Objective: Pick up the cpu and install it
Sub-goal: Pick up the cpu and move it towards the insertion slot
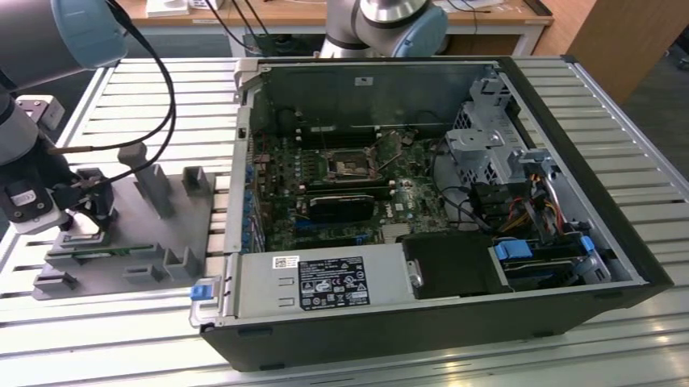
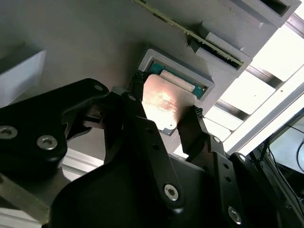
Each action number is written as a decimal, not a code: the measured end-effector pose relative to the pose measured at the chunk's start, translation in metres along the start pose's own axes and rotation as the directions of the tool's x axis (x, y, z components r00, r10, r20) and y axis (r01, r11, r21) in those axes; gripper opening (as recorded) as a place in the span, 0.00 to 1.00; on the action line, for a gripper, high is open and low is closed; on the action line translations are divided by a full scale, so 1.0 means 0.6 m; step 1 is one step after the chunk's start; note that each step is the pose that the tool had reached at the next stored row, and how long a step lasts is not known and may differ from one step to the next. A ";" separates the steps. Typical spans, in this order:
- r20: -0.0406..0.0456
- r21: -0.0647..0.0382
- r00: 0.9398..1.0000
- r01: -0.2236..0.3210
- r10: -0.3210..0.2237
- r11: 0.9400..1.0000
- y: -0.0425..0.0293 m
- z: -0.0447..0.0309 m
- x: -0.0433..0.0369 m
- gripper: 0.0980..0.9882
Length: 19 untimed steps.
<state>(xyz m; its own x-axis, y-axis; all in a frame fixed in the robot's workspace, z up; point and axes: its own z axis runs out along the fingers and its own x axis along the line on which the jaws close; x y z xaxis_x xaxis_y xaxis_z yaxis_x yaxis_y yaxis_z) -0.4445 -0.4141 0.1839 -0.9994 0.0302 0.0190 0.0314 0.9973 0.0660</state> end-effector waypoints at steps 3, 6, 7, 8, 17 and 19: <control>0.000 0.000 1.000 0.000 0.000 1.000 0.000 0.000 0.000 0.50; 0.000 0.000 1.000 0.000 0.000 1.000 0.000 -0.002 0.000 0.49; 0.000 0.000 1.000 0.000 0.000 1.000 0.000 -0.005 0.000 0.49; 0.000 0.000 1.000 0.000 0.000 1.000 0.001 -0.008 0.000 0.49; 0.000 0.000 1.000 0.000 0.000 1.000 0.003 -0.037 0.001 0.49; 0.000 0.000 1.000 0.000 0.000 1.000 0.003 -0.041 0.001 0.49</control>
<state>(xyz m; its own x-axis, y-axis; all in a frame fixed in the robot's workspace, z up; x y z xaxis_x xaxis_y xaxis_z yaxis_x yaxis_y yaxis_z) -0.4445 -0.4141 0.2084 -0.9994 0.0302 0.0189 0.0314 0.9973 0.0661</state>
